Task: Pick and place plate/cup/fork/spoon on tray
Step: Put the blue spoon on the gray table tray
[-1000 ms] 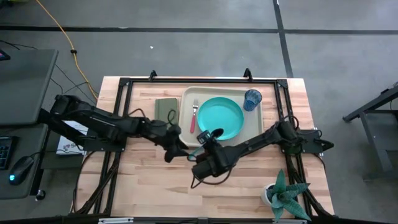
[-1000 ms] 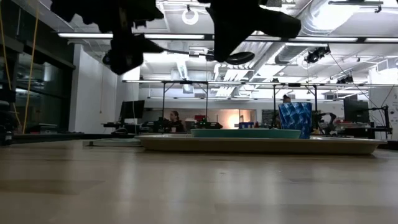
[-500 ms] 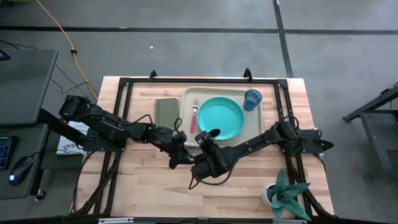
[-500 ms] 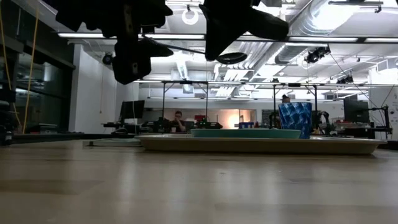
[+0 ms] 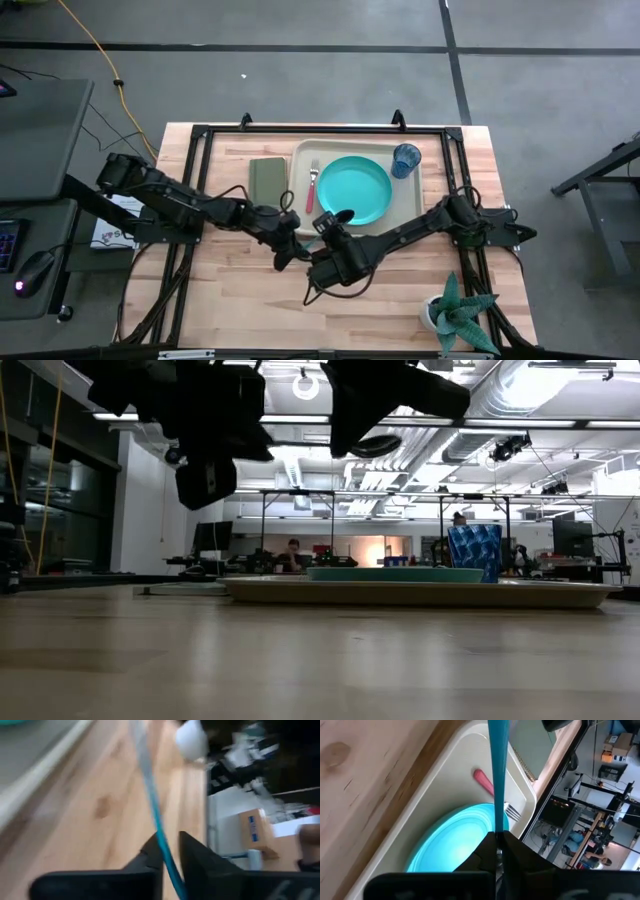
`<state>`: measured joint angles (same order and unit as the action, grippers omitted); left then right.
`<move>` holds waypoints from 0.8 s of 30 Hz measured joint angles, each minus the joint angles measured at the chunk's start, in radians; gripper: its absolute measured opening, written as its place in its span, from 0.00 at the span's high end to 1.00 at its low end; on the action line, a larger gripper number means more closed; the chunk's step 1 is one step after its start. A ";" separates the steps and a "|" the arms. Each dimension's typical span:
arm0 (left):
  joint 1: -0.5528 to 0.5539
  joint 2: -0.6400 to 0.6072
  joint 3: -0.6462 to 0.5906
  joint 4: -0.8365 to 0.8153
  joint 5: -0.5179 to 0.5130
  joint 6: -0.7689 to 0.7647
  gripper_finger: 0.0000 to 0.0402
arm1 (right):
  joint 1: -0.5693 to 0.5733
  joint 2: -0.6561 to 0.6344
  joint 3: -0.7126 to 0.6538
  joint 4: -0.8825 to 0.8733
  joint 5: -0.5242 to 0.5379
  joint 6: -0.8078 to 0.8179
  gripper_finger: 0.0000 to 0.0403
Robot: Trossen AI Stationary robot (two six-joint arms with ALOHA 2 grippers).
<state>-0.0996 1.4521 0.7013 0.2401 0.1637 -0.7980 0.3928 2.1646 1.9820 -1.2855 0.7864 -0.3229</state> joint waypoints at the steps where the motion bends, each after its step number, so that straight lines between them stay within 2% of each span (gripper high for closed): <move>1: 0.003 0.001 -0.001 -0.017 -0.002 0.006 0.97 | 0.001 -0.001 0.000 -0.002 0.000 0.000 1.00; 6: 0.014 0.001 -0.001 -0.076 -0.028 0.048 0.98 | 0.001 -0.001 0.000 0.002 -0.006 0.009 0.99; 9: 0.014 0.001 0.000 -0.095 -0.047 0.067 0.99 | 0.001 0.000 0.000 0.003 -0.011 0.061 0.95; 14: 0.022 -0.004 0.005 -0.097 -0.058 0.099 1.00 | 0.001 -0.002 -0.001 -0.048 -0.019 0.172 0.77; 20: 0.048 -0.043 0.003 -0.216 -0.138 0.142 1.00 | 0.009 -0.068 -0.002 -0.206 -0.011 0.358 0.50; 24: 0.056 -0.126 0.003 -0.309 -0.234 0.186 1.00 | 0.024 -0.149 -0.002 -0.294 -0.008 0.566 0.42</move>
<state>-0.0437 1.3259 0.7040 -0.0686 -0.0699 -0.6121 0.4167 2.0159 1.9795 -1.5791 0.7789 0.2428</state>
